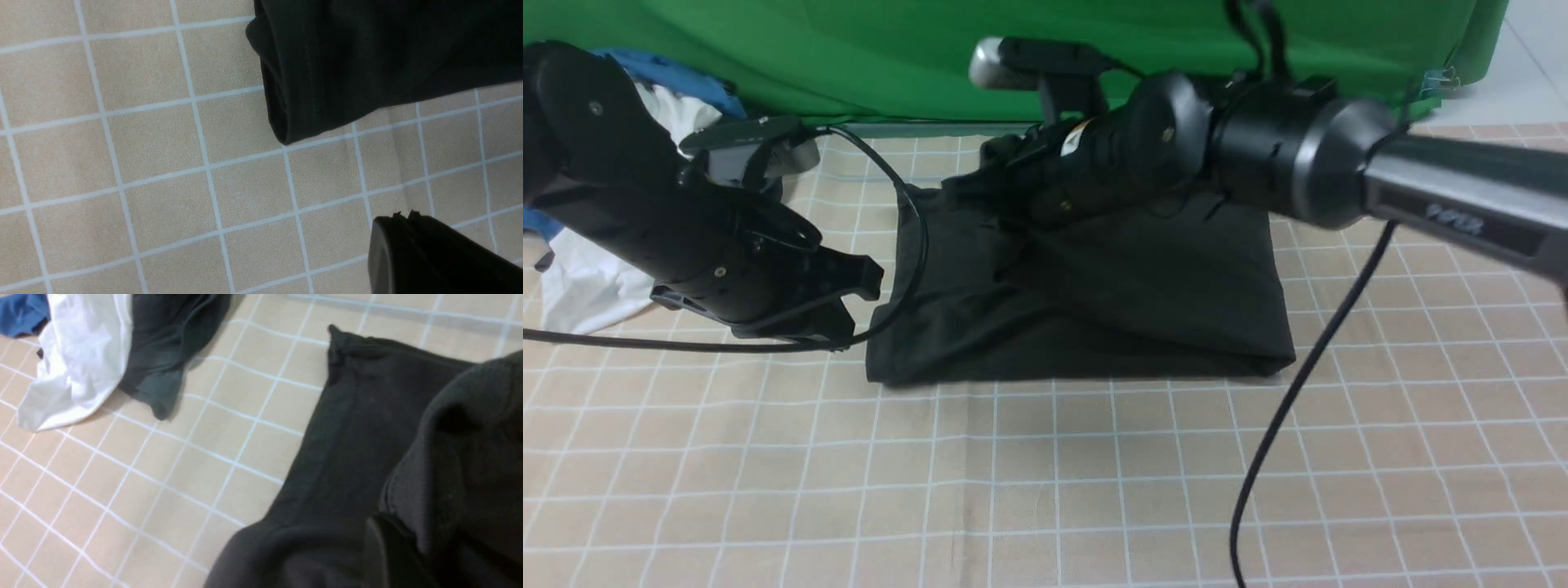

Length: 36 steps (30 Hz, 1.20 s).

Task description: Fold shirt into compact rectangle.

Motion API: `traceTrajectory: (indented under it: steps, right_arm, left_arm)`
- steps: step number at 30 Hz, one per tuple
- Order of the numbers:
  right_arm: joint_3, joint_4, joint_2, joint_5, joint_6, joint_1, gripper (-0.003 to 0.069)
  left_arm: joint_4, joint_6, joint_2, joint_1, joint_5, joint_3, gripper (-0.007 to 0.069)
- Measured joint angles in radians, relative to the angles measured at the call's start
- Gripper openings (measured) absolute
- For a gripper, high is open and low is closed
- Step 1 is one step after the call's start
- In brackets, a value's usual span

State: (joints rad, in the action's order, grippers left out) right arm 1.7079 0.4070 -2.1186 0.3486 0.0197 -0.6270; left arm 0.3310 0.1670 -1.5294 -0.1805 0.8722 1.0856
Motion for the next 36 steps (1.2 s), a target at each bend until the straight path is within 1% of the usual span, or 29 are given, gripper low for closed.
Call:
traceTrajectory:
  steps: [6,7,10,11,12,15,16,18,19,21,22,23,25,26,27,28,29,30,32,36]
  right_arm:
    - [0.018,0.010,-0.047,-0.045,0.007,-0.049,0.0152]
    - [0.027,0.011,-0.058,-0.053,0.008,-0.057,0.0169]
    - [0.049,0.015,-0.079,-0.058,0.015,-0.067,0.0257]
    - [0.056,0.015,-0.083,-0.058,0.019,-0.069,0.0315]
    - [0.060,0.015,-0.084,-0.055,0.022,-0.069,0.0346]
    - [0.092,0.015,-0.086,-0.011,0.008,-0.067,0.0492]
    - [0.117,0.015,-0.086,0.038,-0.020,-0.061,0.0524]
    - [0.160,0.014,-0.086,0.127,-0.078,-0.044,0.0549]
    - [0.203,0.005,-0.081,0.214,-0.107,-0.025,0.0547]
    - [0.255,-0.017,-0.069,0.318,-0.130,0.008,0.0517]
    - [0.295,-0.052,-0.051,0.395,-0.136,0.043,0.0461]
    - [0.314,-0.070,-0.042,0.432,-0.137,0.059,0.0428]
    - [0.370,-0.138,-0.007,0.548,-0.148,0.116,0.0278]
    - [0.378,-0.151,0.000,0.568,-0.148,0.128,0.0243]
    - [0.394,-0.183,0.017,0.619,-0.149,0.156,0.0159]
    - [0.405,-0.211,0.036,0.680,-0.150,0.189,0.0094]
    - [0.410,-0.229,0.051,0.732,-0.151,0.227,0.0055]
    - [0.410,-0.230,0.052,0.741,-0.152,0.233,0.0051]
    - [0.406,-0.244,0.058,0.836,-0.155,0.293,0.0038]
    - [0.356,-0.249,0.058,0.862,-0.155,0.330,0.0038]
  left_arm:
    - [0.000,0.000,0.000,0.000,-0.010,-0.001,0.0018]
    - [0.000,0.000,0.000,0.000,-0.011,-0.002,0.0018]
    - [0.000,0.000,0.000,0.000,-0.011,-0.005,0.0018]
    - [0.000,0.000,0.000,0.000,-0.012,-0.005,0.0018]
    - [0.000,0.000,0.000,0.000,-0.012,-0.005,0.0018]
    - [0.000,0.000,0.000,0.000,-0.012,-0.005,0.0018]
    - [0.001,0.000,0.000,0.000,-0.012,-0.005,0.0018]
    - [0.001,0.000,0.000,0.000,-0.012,-0.005,0.0018]
    - [0.001,0.000,0.000,0.000,-0.012,-0.005,0.0018]
    - [0.004,0.002,0.000,0.000,-0.015,-0.005,0.0018]
    - [0.011,0.002,0.000,0.000,-0.022,-0.005,0.0018]
    - [0.017,0.002,0.000,0.000,-0.027,-0.004,0.0018]
    - [0.043,0.002,-0.004,0.000,-0.043,0.014,0.0018]
    - [0.052,0.004,-0.009,0.000,-0.048,0.023,0.0018]
    - [0.064,0.009,-0.015,0.000,-0.049,0.044,0.0018]
    - [0.085,0.023,-0.030,0.000,-0.049,0.076,0.0018]
    - [0.097,0.030,-0.054,-0.001,-0.047,0.115,0.0018]
    - [0.099,0.030,-0.058,-0.002,-0.047,0.121,0.0018]
    - [0.101,0.041,-0.134,-0.025,-0.026,0.228,0.0018]
    - [0.095,0.043,-0.258,-0.085,0.011,0.360,0.0018]
